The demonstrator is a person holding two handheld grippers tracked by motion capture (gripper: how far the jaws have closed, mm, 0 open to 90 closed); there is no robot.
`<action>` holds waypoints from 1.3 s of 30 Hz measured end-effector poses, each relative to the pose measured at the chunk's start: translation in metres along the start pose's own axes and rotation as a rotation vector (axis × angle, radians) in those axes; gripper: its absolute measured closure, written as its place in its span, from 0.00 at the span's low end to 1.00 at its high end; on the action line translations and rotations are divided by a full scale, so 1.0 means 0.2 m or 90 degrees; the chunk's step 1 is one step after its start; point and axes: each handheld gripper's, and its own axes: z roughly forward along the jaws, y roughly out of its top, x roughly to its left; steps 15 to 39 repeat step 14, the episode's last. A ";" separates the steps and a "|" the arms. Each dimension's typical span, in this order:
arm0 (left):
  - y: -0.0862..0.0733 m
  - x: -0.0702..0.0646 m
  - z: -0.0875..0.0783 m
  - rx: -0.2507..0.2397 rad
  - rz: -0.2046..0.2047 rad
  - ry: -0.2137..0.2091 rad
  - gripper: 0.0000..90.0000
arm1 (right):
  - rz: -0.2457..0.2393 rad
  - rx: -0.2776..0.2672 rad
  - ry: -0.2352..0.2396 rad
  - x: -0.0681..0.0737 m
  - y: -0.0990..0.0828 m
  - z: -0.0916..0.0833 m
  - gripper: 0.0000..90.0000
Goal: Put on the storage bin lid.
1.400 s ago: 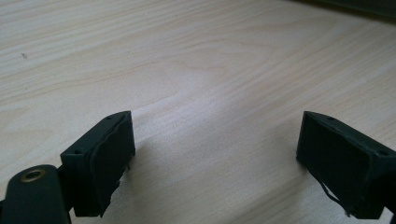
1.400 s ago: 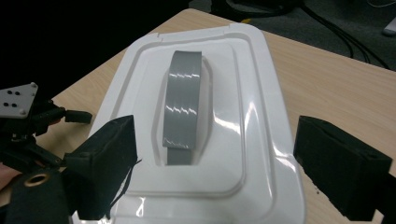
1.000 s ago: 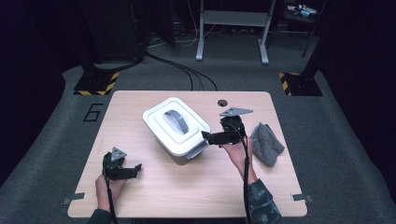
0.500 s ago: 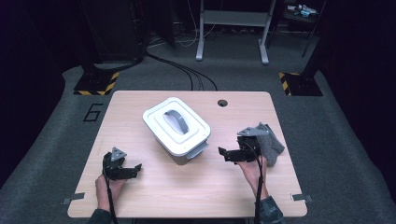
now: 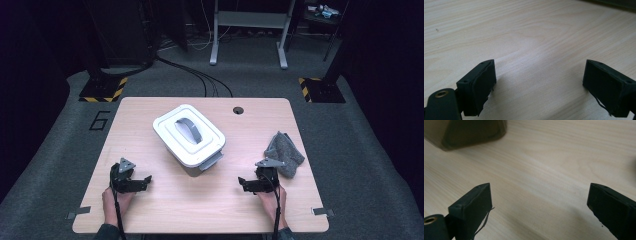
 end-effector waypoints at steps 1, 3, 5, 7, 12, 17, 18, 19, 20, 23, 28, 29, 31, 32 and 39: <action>0.00 0.00 0.00 0.000 0.000 0.000 0.12 | -0.004 0.002 0.003 0.00 -0.01 0.01 0.05; 0.00 0.00 0.00 0.000 0.000 0.000 0.12 | -0.005 0.007 -0.003 0.00 -0.03 0.02 0.05; 0.00 0.00 0.00 0.000 0.000 0.000 0.12 | -0.017 -0.005 -0.001 0.00 -0.03 0.01 0.05; 0.00 0.00 0.00 0.000 0.001 0.001 0.12 | -0.014 0.005 -0.005 0.00 -0.03 0.02 0.04; 0.00 0.00 0.00 0.000 0.001 0.001 0.12 | -0.028 0.016 -0.029 0.03 -0.03 0.04 0.04; 0.00 0.00 0.00 0.000 0.001 0.001 0.12 | -0.043 0.019 -0.044 0.03 -0.03 0.04 0.03; 0.00 0.00 0.00 0.000 0.001 0.001 0.12 | -0.043 0.019 -0.044 0.03 -0.03 0.04 0.03; 0.00 0.00 0.00 0.000 0.001 0.001 0.12 | -0.043 0.019 -0.044 0.03 -0.03 0.04 0.03; 0.00 0.00 0.00 0.000 0.001 0.001 0.12 | -0.043 0.019 -0.044 0.03 -0.03 0.04 0.03; 0.00 0.00 0.00 0.000 0.001 0.001 0.12 | -0.043 0.019 -0.044 0.03 -0.03 0.04 0.03; 0.00 0.00 0.00 0.000 0.001 0.001 0.12 | -0.043 0.019 -0.044 0.03 -0.03 0.04 0.03; 0.00 0.00 0.00 0.000 0.001 0.001 0.12 | -0.043 0.019 -0.044 0.03 -0.03 0.04 0.03; 0.00 0.00 0.00 0.000 0.001 0.001 0.12 | -0.043 0.019 -0.044 0.03 -0.03 0.04 0.03; 0.00 0.00 0.00 0.000 0.001 0.001 0.12 | -0.043 0.019 -0.044 0.03 -0.03 0.04 0.03; 0.00 0.00 0.00 0.000 0.001 0.001 0.12 | -0.043 0.019 -0.044 0.03 -0.03 0.04 0.03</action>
